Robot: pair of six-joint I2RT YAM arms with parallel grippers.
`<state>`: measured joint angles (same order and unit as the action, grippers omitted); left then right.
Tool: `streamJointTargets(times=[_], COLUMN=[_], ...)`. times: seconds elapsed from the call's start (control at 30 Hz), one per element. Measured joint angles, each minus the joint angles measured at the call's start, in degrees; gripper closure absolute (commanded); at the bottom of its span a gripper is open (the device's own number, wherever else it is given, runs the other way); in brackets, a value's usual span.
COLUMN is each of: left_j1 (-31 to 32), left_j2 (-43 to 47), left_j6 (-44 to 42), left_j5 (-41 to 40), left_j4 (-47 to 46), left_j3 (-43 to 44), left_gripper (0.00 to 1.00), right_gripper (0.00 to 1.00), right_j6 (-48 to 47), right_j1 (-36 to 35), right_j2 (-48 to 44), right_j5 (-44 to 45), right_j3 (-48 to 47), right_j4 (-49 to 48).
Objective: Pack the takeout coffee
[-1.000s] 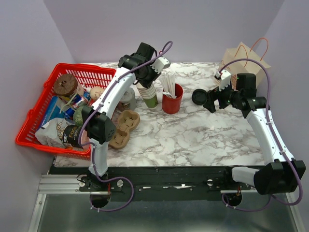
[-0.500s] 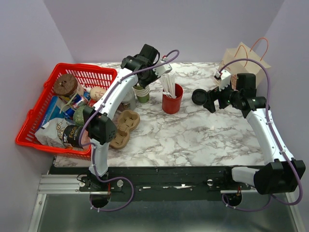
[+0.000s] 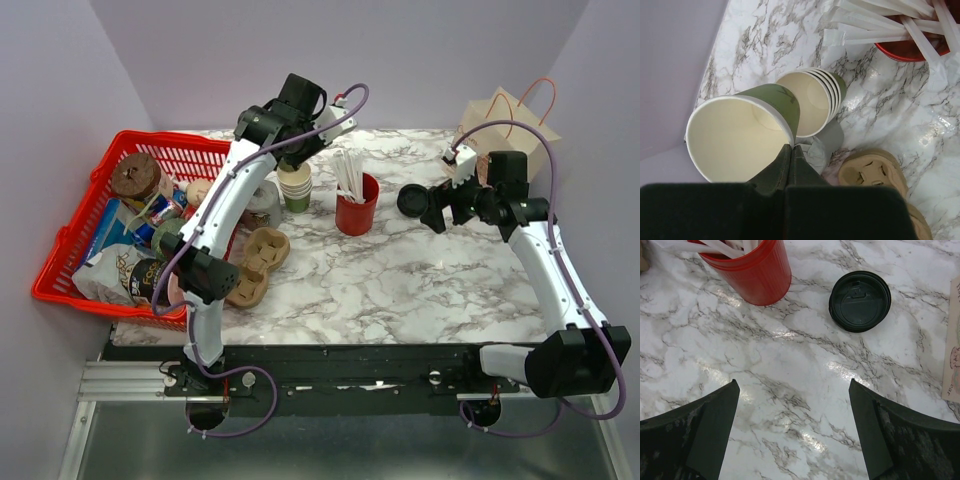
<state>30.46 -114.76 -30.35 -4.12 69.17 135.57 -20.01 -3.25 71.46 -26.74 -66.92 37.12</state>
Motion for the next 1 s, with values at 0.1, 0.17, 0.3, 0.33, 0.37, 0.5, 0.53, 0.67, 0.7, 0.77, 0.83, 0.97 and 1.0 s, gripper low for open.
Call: streamJointTargets(times=[0.1,0.17,0.3,0.33,0.37,0.5,0.53,0.67,0.7,0.77,0.83,0.97,1.0], left_j1=[0.04,0.07,0.96,1.44,2.27,6.54,7.76,12.15,13.44,15.58,18.16,23.23,24.28], left_j2=[2.45,4.57,13.38,15.91,19.50,27.39,28.20,30.03,30.38,30.88,31.21,31.65,31.71], left_j6=[-0.11,-0.17,-0.57,-0.74,-1.05,-2.03,-2.21,-2.25,-2.29,-2.38,-2.38,-1.49,-1.05], left_j5=[0.87,2.73,7.93,8.92,10.25,13.09,13.57,15.04,15.10,15.08,15.15,15.13,15.13], left_j4=[0.52,0.74,-0.28,-0.15,-1.20,-2.21,-2.23,-5.29,-6.08,-7.56,-9.14,-13.57,-14.62], left_j3=[0.00,-0.17,-8.11,-11.06,-16.15,-29.83,-32.52,-43.93,-47.04,-51.39,-54.69,-58.82,-59.47], left_gripper=[1.00,1.00,1.00,1.00,1.00,1.00,1.00,1.00,1.00,1.00,1.00,1.00,1.00], right_gripper=[0.00,0.00,0.00,0.00,0.00,0.00,0.00,0.00,0.00,0.00,0.00,0.00,0.00], right_j6=[0.02,0.07,0.52,0.68,0.87,1.57,1.77,2.40,2.58,2.86,3.34,4.13,4.33], right_j1=[0.00,0.00,0.00,0.00,0.00,0.00,0.00,0.00,0.00,0.00,0.00,0.00,0.00], right_j2=[0.76,1.05,1.14,1.14,1.14,1.29,1.29,1.29,1.29,1.31,1.38,1.90,2.05], right_j5=[0.00,0.00,0.00,-0.02,-0.04,-0.02,-0.02,0.02,0.04,0.15,0.59,2.03,2.40], right_j3=[-0.35,-0.63,-1.53,-1.68,-1.77,-1.81,-1.81,-1.81,-1.81,-1.81,-1.81,-1.81,-1.81], right_j4=[0.04,0.07,0.04,0.04,0.02,0.02,0.02,0.02,0.02,0.02,0.02,-0.17,-0.22])
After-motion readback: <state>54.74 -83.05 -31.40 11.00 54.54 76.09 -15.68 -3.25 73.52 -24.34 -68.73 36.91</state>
